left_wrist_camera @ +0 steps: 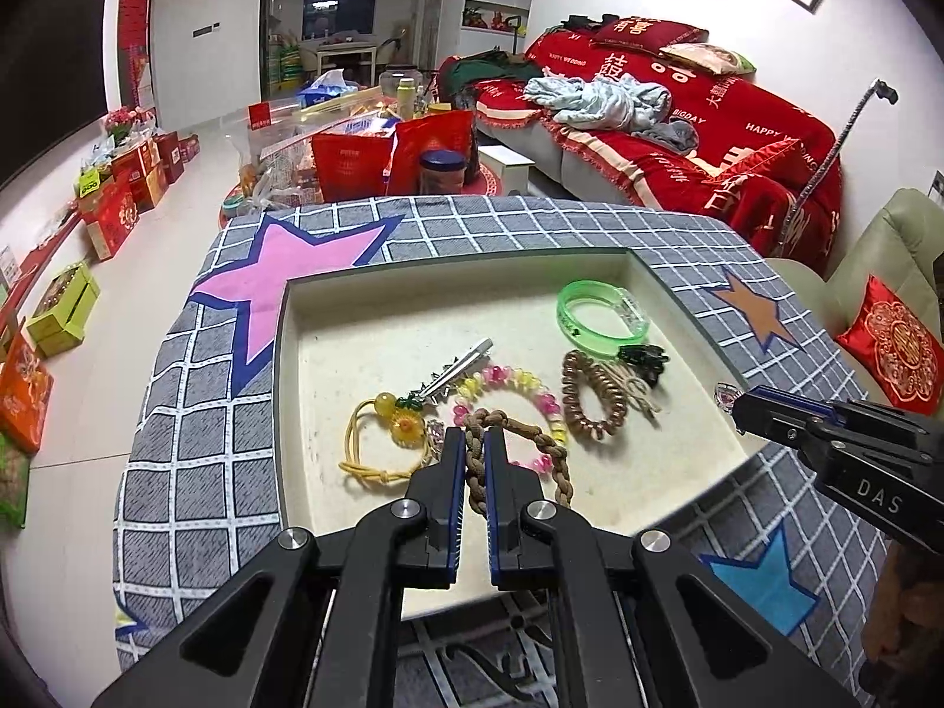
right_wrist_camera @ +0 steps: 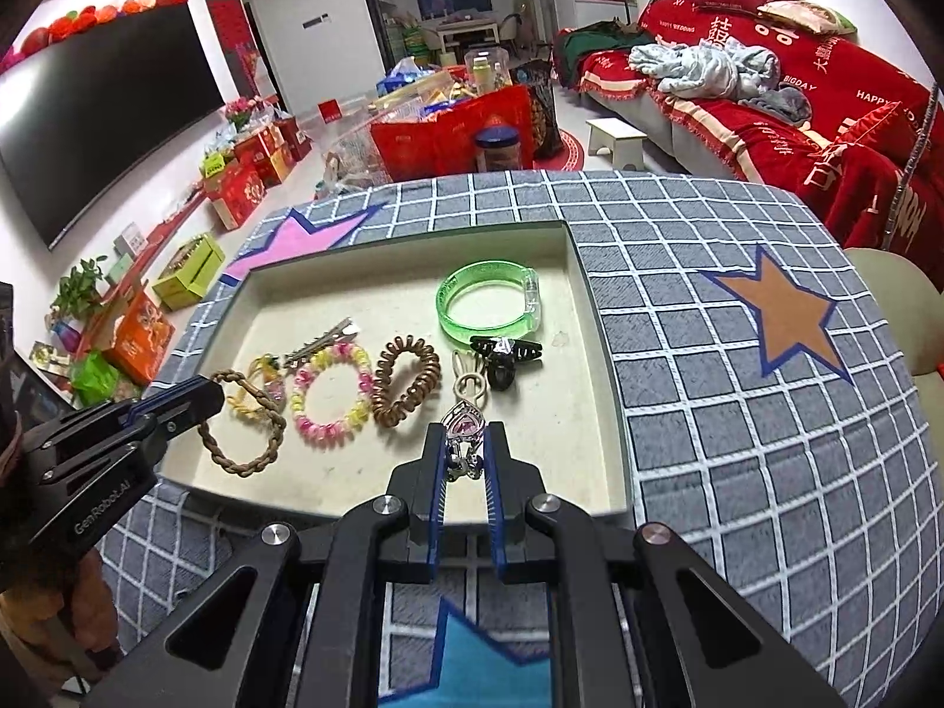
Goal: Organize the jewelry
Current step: 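Carry the heart pendant and wooden bracelet with both tools into the box, then release the heart pendant with the right tool while the left tool lowers the bracelet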
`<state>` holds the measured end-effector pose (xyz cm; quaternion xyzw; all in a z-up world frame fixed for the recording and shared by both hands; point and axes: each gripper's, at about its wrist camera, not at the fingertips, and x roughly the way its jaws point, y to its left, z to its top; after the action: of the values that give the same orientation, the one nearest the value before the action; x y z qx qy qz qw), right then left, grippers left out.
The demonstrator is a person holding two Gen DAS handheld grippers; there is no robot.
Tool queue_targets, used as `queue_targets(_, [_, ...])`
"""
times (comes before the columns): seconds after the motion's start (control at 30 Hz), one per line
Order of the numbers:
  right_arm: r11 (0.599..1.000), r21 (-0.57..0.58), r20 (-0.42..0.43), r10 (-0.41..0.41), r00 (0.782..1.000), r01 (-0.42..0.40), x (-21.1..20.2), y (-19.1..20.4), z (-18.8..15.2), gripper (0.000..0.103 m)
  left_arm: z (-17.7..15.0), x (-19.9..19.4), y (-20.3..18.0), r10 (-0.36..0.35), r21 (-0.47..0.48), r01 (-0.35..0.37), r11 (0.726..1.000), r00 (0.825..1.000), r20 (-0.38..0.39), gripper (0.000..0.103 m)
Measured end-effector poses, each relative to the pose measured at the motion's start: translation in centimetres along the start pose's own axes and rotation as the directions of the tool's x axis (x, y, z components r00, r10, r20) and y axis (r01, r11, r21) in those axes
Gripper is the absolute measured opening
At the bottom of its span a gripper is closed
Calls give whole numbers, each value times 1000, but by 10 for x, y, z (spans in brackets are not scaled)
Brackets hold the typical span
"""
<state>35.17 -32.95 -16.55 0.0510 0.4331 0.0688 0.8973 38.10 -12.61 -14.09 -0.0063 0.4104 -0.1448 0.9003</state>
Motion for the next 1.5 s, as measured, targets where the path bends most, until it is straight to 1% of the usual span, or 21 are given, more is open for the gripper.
queue_targets(0.27, [1000, -2, -39, -15, 999, 15, 28, -1, 9, 13, 3, 26, 8, 23, -8, -23, 1000, 999, -36, 23])
queue_targets(0.63, [999, 12, -79, -32, 996, 33, 54, -9, 11, 13, 3, 42, 10, 44, 0, -44, 999, 997, -60, 23])
queue_targets(0.8, [999, 27, -94, -28, 995, 30, 60, -15, 9, 13, -1, 47, 10, 54, 7, -54, 999, 996, -76, 23])
queue_targets(1.1, [999, 36, -106, -9, 994, 13, 63, -15, 8, 14, -3, 48, 2, 97, 55, -93, 994, 993, -68, 23])
queue_targets(1.33, [999, 42, -112, 1, 994, 3, 62, -16, 9, 15, -3, 44, 0, 111, 59, -108, 992, 992, -52, 23])
queue_targets(1.37, [999, 43, -112, 5, 994, 0, 61, -15, 9, 17, -2, 43, 0, 115, 57, -113, 992, 992, -48, 23])
queue_targets(1.43, [998, 53, -102, 21, 995, -16, 58, -15, 10, 30, -2, 41, 1, 119, 54, -117, 992, 992, -40, 24])
queue_targets(1.47, [998, 57, -96, 29, 995, -23, 56, -15, 10, 45, -2, 40, 1, 122, 53, -120, 991, 992, -36, 24])
queue_targets(1.5, [998, 60, -85, 34, 996, -29, 53, -15, 10, 53, -2, 38, 0, 125, 54, -124, 991, 992, -32, 24])
